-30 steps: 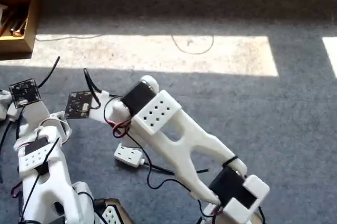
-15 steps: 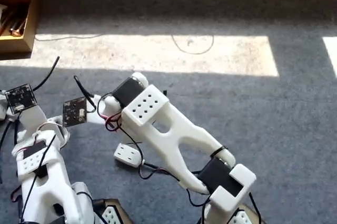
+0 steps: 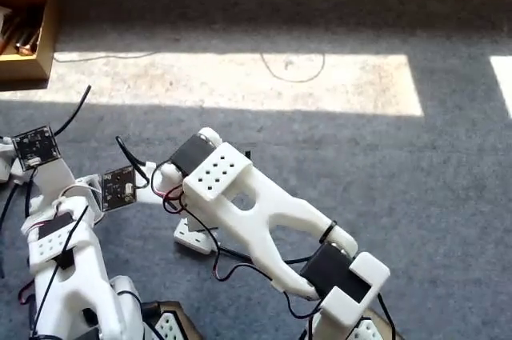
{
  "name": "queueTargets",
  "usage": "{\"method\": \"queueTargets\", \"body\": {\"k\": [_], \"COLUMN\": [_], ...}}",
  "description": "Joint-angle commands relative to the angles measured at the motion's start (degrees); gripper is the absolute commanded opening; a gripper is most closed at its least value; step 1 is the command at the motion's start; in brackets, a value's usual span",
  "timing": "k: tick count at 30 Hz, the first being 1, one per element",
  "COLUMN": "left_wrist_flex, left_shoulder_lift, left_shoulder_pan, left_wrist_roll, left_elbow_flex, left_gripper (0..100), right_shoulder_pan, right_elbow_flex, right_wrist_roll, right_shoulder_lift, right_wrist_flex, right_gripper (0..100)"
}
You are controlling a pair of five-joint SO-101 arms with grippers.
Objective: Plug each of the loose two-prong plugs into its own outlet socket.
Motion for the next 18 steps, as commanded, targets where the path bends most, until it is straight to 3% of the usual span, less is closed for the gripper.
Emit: {"method": "queueTargets", "body": {"k": [1, 18], "left_wrist_flex": [-1.1, -1.1], "left_shoulder_lift": [-0.6, -0.6], "left_shoulder_pan": [0.8, 1.7], "left_wrist_roll": [0.2, 0.1], "left_elbow_flex": [-0.1, -0.1], "left_gripper": [34, 34], "right_shoulder_pan": [-1.1, -4.0], "right_elbow_flex": [-1.8, -2.4], "right_wrist_roll": [0.5, -1.3], "right_shoulder_lift": [-3.3, -5.6], "right_wrist_flex": [0.4, -0.8], "right_gripper": [0.7, 0.7]}}
